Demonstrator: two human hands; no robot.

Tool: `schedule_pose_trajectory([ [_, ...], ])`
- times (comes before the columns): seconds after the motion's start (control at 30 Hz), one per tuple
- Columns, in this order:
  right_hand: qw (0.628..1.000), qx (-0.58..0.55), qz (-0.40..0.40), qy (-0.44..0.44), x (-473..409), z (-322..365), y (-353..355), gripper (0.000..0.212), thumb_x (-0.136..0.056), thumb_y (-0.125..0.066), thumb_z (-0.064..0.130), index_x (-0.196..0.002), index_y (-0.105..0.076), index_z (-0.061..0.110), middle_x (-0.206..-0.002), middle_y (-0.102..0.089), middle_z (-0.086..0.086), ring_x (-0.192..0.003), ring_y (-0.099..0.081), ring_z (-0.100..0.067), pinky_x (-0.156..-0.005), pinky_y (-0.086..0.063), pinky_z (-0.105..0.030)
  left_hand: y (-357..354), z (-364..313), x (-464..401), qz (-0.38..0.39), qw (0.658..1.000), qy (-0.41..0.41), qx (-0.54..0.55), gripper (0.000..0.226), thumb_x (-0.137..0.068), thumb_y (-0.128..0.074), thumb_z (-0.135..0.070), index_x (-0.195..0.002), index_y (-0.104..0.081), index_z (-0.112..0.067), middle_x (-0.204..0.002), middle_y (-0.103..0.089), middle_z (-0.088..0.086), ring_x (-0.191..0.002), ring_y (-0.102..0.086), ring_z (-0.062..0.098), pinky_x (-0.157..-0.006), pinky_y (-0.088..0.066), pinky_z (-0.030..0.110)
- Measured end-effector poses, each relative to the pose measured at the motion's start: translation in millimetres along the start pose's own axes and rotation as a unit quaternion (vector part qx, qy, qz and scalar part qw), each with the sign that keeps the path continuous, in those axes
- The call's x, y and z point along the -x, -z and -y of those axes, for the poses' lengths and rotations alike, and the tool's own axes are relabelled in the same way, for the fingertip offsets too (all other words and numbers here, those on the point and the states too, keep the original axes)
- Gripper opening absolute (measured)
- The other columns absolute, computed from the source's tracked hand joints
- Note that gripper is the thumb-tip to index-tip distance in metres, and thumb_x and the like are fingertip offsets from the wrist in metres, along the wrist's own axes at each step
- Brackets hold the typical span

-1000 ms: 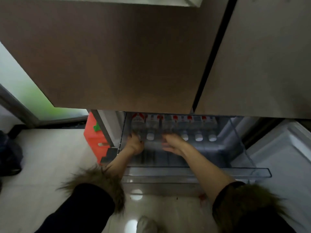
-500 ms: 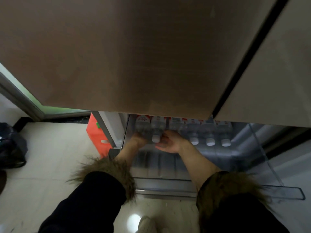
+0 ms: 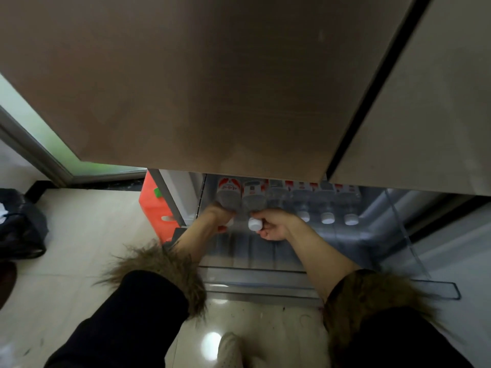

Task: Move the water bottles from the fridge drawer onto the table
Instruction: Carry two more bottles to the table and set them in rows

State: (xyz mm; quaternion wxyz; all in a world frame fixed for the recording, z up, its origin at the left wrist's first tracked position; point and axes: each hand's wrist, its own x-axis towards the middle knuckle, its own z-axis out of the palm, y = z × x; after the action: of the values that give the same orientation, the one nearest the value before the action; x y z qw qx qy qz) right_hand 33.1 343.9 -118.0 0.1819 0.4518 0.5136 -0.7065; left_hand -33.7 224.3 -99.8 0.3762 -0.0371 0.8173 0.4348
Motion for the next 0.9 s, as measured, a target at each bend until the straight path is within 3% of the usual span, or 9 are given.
schedule_pose_trajectory([
  [0.07,0.997,0.060,-0.029,0.026,14.3,0.5,-0.6,0.015,-0.092,-0.053,0.015,-0.078,-0.050,0.013,-0.072,-0.051,-0.006,-0.056,-0.042,-0.010,-0.037,-0.031,-0.013,6.7,-0.5,8.6,-0.010,1.000,-0.004,0.004,0.017,-0.087,-0.060,-0.018,-0.079,-0.046,-0.015,-0.105,-0.051,0.015,-0.096,-0.052,0.027,-0.094,-0.049,0.045],
  [0.17,0.991,0.109,-0.058,0.058,31.5,-6.1,0.2,0.012,-0.091,-0.054,0.016,-0.081,-0.050,0.013,-0.073,-0.050,-0.006,-0.056,-0.043,-0.011,-0.034,-0.032,-0.014,11.8,5.0,21.6,-0.023,1.000,-0.009,0.007,0.019,-0.085,-0.064,-0.016,-0.095,-0.050,-0.008,-0.101,-0.051,0.014,-0.089,-0.057,0.027,-0.084,-0.054,0.046],
  [0.23,0.978,0.161,-0.086,0.096,44.5,-9.9,-1.9,0.012,-0.090,-0.056,0.020,-0.094,-0.055,0.009,-0.078,-0.054,-0.006,-0.062,-0.049,-0.014,-0.044,-0.039,-0.018,15.1,9.8,32.3,-0.029,0.999,-0.011,0.017,0.036,-0.081,-0.069,-0.016,-0.110,-0.052,-0.003,-0.099,-0.054,0.016,-0.074,-0.059,0.024,-0.070,-0.058,0.041],
  [0.3,0.951,0.233,-0.141,0.147,56.3,-13.5,-1.9,0.031,-0.088,-0.059,0.025,-0.111,-0.058,0.005,-0.098,-0.063,-0.010,-0.086,-0.061,-0.024,-0.068,-0.048,-0.028,18.1,11.9,42.8,-0.032,0.999,-0.023,0.008,0.041,-0.081,-0.069,-0.016,-0.113,-0.053,0.004,-0.094,-0.058,0.018,-0.062,-0.060,0.022,-0.061,-0.056,0.033],
  [0.43,0.888,0.303,-0.261,0.228,90.7,-16.5,1.8,0.032,-0.088,-0.057,0.024,-0.110,-0.057,0.000,-0.113,-0.062,-0.017,-0.104,-0.059,-0.032,-0.081,-0.049,-0.034,31.1,5.5,65.9,-0.111,0.983,-0.106,-0.102,0.024,-0.086,-0.060,-0.017,-0.088,-0.061,0.007,-0.066,-0.065,0.013,-0.062,-0.065,0.023,-0.043,-0.048,0.016],
  [0.47,0.875,0.303,-0.278,0.255,98.6,-16.9,1.8,0.032,-0.088,-0.056,0.023,-0.110,-0.056,0.000,-0.112,-0.062,-0.018,-0.102,-0.060,-0.032,-0.080,-0.049,-0.034,36.7,2.8,70.8,-0.140,0.971,-0.131,-0.141,0.025,-0.086,-0.059,-0.019,-0.082,-0.061,0.005,-0.062,-0.067,0.013,-0.071,-0.066,0.026,-0.049,-0.050,0.018],
  [0.57,0.830,0.324,-0.320,0.323,116.1,-17.6,-5.6,0.035,-0.087,-0.056,0.025,-0.112,-0.055,-0.001,-0.113,-0.061,-0.020,-0.101,-0.059,-0.034,-0.079,-0.048,-0.036,49.5,-3.7,81.6,-0.202,0.938,-0.190,-0.209,0.034,-0.084,-0.060,-0.027,-0.091,-0.061,0.005,-0.090,-0.068,0.023,-0.090,-0.065,0.035,-0.073,-0.051,0.033],
  [0.7,0.784,0.349,-0.367,0.360,128.5,-21.0,-19.7,0.039,-0.086,-0.058,0.033,-0.110,-0.056,0.003,-0.112,-0.062,-0.018,-0.101,-0.059,-0.036,-0.073,-0.042,-0.032,51.3,-6.2,92.9,-0.229,0.903,-0.262,-0.252,0.039,-0.084,-0.060,-0.033,-0.097,-0.061,0.004,-0.098,-0.065,0.024,-0.090,-0.061,0.039,-0.072,-0.047,0.038],
  [0.9,0.769,0.324,-0.380,0.399,131.7,-28.2,-26.0,0.038,-0.083,-0.064,0.038,-0.101,-0.059,0.004,-0.104,-0.064,-0.012,-0.094,-0.061,-0.028,-0.069,-0.040,-0.029,53.0,5.1,96.8,-0.194,0.891,-0.347,-0.219,0.033,-0.084,-0.061,-0.039,-0.082,-0.059,-0.006,-0.081,-0.066,0.013,-0.074,-0.062,0.028,-0.064,-0.049,0.033],
])
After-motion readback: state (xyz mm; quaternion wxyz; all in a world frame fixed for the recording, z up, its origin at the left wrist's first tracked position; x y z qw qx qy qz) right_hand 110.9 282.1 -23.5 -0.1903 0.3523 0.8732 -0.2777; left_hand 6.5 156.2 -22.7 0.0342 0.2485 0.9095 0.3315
